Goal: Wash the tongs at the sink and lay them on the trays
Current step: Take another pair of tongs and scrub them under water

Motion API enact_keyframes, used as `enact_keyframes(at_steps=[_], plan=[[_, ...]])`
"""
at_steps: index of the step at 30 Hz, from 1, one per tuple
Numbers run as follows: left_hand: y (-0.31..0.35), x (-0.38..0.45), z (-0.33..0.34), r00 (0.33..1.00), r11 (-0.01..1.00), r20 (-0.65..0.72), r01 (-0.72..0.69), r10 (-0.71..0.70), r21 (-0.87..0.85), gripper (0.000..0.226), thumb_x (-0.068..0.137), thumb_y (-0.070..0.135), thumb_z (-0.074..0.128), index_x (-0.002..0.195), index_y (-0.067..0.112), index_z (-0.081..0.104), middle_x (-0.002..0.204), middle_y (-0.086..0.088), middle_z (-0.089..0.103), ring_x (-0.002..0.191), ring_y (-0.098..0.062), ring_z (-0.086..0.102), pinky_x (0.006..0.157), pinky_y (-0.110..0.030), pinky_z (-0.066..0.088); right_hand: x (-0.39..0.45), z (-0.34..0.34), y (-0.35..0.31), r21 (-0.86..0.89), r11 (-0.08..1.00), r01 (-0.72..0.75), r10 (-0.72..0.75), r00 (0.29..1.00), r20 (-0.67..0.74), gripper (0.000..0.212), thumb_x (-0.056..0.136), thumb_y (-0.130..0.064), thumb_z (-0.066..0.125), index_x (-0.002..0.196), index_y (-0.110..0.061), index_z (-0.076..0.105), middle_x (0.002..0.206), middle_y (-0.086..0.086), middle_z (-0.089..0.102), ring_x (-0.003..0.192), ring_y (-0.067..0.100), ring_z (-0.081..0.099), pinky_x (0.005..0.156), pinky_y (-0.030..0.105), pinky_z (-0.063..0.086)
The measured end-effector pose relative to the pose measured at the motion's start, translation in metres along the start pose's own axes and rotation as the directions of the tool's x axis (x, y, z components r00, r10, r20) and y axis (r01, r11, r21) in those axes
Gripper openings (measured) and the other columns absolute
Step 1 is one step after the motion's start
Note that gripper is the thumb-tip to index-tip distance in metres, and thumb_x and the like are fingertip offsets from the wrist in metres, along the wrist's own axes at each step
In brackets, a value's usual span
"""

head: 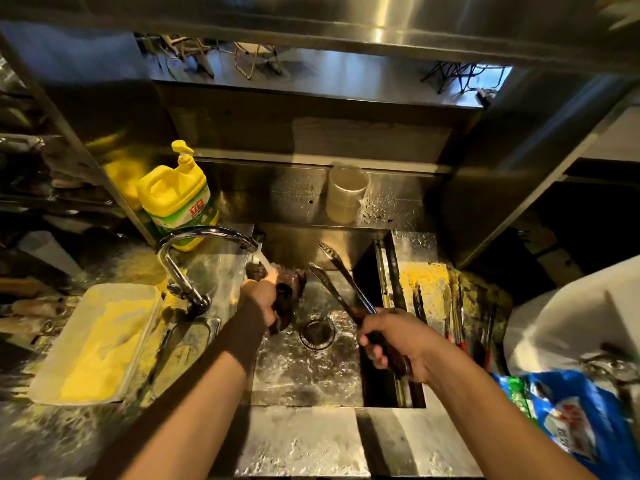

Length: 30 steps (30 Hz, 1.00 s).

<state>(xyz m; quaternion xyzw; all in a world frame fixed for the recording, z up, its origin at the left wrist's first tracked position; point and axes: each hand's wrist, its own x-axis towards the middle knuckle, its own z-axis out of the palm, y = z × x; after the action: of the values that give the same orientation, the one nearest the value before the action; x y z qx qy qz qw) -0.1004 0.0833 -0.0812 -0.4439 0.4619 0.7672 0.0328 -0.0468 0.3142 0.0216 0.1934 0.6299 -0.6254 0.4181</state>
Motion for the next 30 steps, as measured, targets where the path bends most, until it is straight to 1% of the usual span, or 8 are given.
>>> enact_keyframes(at_steps=[3, 5, 7, 8, 10, 16, 23, 30], plan=[[-0.008, -0.015, -0.007, 0.997, 0.998, 0.064, 0.036, -0.039, 0.053, 0.033, 0.098, 0.022, 0.063, 0.121, -0.003, 0.061, 0.112, -0.021, 0.064, 0.082, -0.031, 0.065, 0.073, -0.04, 0.056, 0.001, 0.008, -0.006, 0.037, 0.998, 0.046, -0.045, 0.999, -0.02, 0.021, 0.088, -0.001, 0.054, 0.109, -0.001, 0.056, 0.062, 0.006, 0.057, 0.041, 0.012, 0.045, 0.035, 0.022, 0.037], [-0.01, -0.023, -0.009, 0.996, 0.989, 0.093, -0.019, 0.006, 0.145, 0.025, 0.098, 0.022, 0.063, 0.107, -0.001, 0.066, 0.104, -0.02, 0.068, 0.084, -0.03, 0.067, 0.08, -0.039, 0.056, 0.002, 0.016, -0.008, -0.3, 0.944, 0.139, -0.189, 0.972, -0.141, 0.026, 0.089, -0.007, 0.056, 0.115, -0.005, 0.057, 0.068, 0.005, 0.061, 0.047, 0.014, 0.052, 0.042, 0.026, 0.042], [-0.01, -0.032, -0.012, 0.988, 0.977, 0.149, -0.079, 0.049, 0.199, 0.014, 0.098, 0.018, 0.063, 0.09, 0.007, 0.067, 0.093, -0.014, 0.071, 0.081, -0.026, 0.068, 0.072, -0.03, 0.055, 0.003, 0.02, -0.008, -0.835, 0.548, 0.036, -0.432, 0.867, -0.246, 0.053, 0.089, -0.015, 0.058, 0.14, -0.02, 0.046, 0.094, 0.008, 0.068, 0.071, 0.02, 0.065, 0.058, 0.032, 0.05], [-0.01, -0.035, -0.012, 0.984, 0.971, 0.169, -0.098, 0.062, 0.216, 0.014, 0.098, 0.017, 0.063, 0.086, 0.011, 0.067, 0.091, -0.011, 0.072, 0.079, -0.023, 0.068, 0.069, -0.027, 0.054, 0.006, 0.019, -0.007, -0.952, 0.288, -0.107, -0.53, 0.81, -0.251, 0.068, 0.089, -0.017, 0.059, 0.15, -0.024, 0.031, 0.108, 0.01, 0.066, 0.086, 0.024, 0.067, 0.066, 0.034, 0.052], [-0.007, -0.042, -0.015, 0.973, 0.96, 0.218, -0.129, 0.074, 0.248, 0.017, 0.098, 0.016, 0.063, 0.082, 0.019, 0.066, 0.091, -0.006, 0.072, 0.081, -0.02, 0.068, 0.072, -0.027, 0.054, 0.005, 0.024, -0.003, -0.961, 0.105, -0.257, -0.621, 0.737, -0.265, 0.081, 0.088, -0.019, 0.058, 0.156, -0.026, 0.015, 0.122, 0.011, 0.059, 0.098, 0.029, 0.066, 0.072, 0.037, 0.052], [-0.006, -0.051, -0.005, 0.944, 0.917, 0.313, -0.216, 0.108, 0.335, 0.015, 0.094, 0.022, 0.068, 0.094, 0.032, 0.058, 0.105, -0.003, 0.068, 0.099, -0.024, 0.065, 0.077, -0.032, 0.053, -0.004, 0.018, 0.011, -0.946, 0.241, -0.216, -0.695, 0.642, -0.324, 0.077, 0.089, -0.022, 0.059, 0.154, -0.032, 0.019, 0.117, 0.01, 0.062, 0.099, 0.03, 0.066, 0.075, 0.039, 0.054], [-0.029, -0.086, 0.039, 0.885, 0.9, 0.46, -0.26, 0.076, 0.35, 0.002, 0.094, 0.015, 0.067, 0.095, 0.017, 0.066, 0.097, -0.012, 0.071, 0.093, -0.028, 0.067, 0.085, -0.038, 0.052, -0.047, -0.011, 0.026, -0.4, 0.872, 0.283, -0.46, 0.755, -0.468, 0.039, 0.081, -0.009, 0.058, 0.114, -0.028, 0.064, 0.06, -0.003, 0.063, 0.046, 0.015, 0.053, 0.045, 0.028, 0.044], [-0.082, -0.164, 0.118, 0.763, 0.842, 0.647, -0.34, -0.014, 0.419, 0.008, 0.093, 0.014, 0.068, 0.098, 0.013, 0.062, 0.098, -0.016, 0.069, 0.089, -0.029, 0.066, 0.083, -0.044, 0.055, -0.124, -0.07, 0.065, -0.294, 0.879, 0.375, -0.474, 0.62, -0.625, 0.021, 0.075, -0.009, 0.059, 0.084, -0.025, 0.068, 0.05, -0.001, 0.057, 0.036, 0.014, 0.048, 0.037, 0.022, 0.041]])
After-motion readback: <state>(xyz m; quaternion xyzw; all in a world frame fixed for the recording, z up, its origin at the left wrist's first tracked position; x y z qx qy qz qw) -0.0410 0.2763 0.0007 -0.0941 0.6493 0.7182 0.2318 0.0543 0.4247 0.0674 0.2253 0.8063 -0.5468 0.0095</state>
